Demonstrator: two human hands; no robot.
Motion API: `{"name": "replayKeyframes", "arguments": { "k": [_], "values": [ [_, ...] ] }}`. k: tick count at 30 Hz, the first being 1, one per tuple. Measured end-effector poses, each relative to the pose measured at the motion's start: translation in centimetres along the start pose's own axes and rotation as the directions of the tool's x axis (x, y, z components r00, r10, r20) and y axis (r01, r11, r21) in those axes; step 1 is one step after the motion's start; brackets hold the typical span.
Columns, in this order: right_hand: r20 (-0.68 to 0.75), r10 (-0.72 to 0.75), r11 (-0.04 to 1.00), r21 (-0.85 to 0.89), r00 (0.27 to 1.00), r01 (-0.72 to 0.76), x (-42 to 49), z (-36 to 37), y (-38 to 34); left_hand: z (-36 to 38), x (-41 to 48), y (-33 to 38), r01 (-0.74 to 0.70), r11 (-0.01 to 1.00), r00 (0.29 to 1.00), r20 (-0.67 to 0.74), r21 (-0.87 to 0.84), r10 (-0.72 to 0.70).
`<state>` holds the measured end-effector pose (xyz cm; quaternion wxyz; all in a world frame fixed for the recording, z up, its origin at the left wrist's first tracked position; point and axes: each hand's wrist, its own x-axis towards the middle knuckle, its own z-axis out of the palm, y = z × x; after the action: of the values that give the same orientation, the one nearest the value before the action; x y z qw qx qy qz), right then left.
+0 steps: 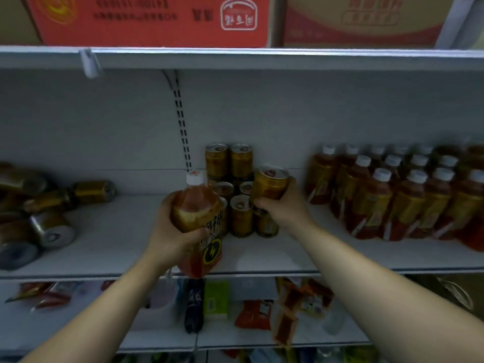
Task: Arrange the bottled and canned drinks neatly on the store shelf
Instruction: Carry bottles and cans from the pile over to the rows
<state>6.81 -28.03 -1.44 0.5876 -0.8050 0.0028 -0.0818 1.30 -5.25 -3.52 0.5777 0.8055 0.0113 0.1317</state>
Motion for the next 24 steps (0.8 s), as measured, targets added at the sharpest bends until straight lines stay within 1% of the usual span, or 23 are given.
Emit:
{"name": "replayKeyframes", "arguments": {
  "k": [3,5,6,9,14,18,21,23,24],
  "values": [
    [0.077,-0.032,0.995,-0.091,0.997,0.039,2.3,2.7,-0.7,-1.5,1.0,-1.2,-0.011,1.0,1.0,0.006,0.007,0.011],
    [0.147,-0.035,0.993,-0.105,0.989,0.05,3.6,4.5,-1.0,-2.5,1.4,-1.7,-0.014,1.0,1.0,0.013,-0.014,0.014],
    [0.159,-0.041,0.993,-0.103,0.986,0.058,4.2,5.4,-1.2,-2.8,1.6,-1.9,-0.013,0.999,1.0,0.022,-0.035,0.014],
    [0.143,-0.046,0.989,-0.134,0.989,0.065,6.5,7.8,-0.9,-3.2,1.6,-2.3,0.019,0.999,0.997,0.073,-0.043,-0.016],
    [0.124,-0.047,0.975,-0.209,0.991,0.073,8.4,10.0,0.0,-3.1,1.3,-2.8,0.027,0.998,0.986,0.161,0.057,-0.036],
    [0.142,-0.079,0.966,-0.235,0.987,0.111,8.4,10.2,0.4,-3.2,1.9,-2.3,0.025,0.997,0.988,0.148,0.078,-0.036],
    [0.176,-0.156,0.955,-0.225,0.972,0.194,7.7,8.5,0.7,-2.3,2.0,-1.4,0.031,0.999,0.991,0.129,0.034,-0.036],
    [0.156,-0.185,0.932,-0.286,0.97,0.223,7.2,6.2,1.3,-1.0,1.8,-0.7,0.021,1.0,0.99,0.136,-0.002,-0.021],
    [0.123,-0.19,0.91,-0.351,0.974,0.222,6.7,4.7,1.7,-0.2,1.8,-0.3,0.018,1.0,0.989,0.146,-0.016,-0.015]
  ]
}}
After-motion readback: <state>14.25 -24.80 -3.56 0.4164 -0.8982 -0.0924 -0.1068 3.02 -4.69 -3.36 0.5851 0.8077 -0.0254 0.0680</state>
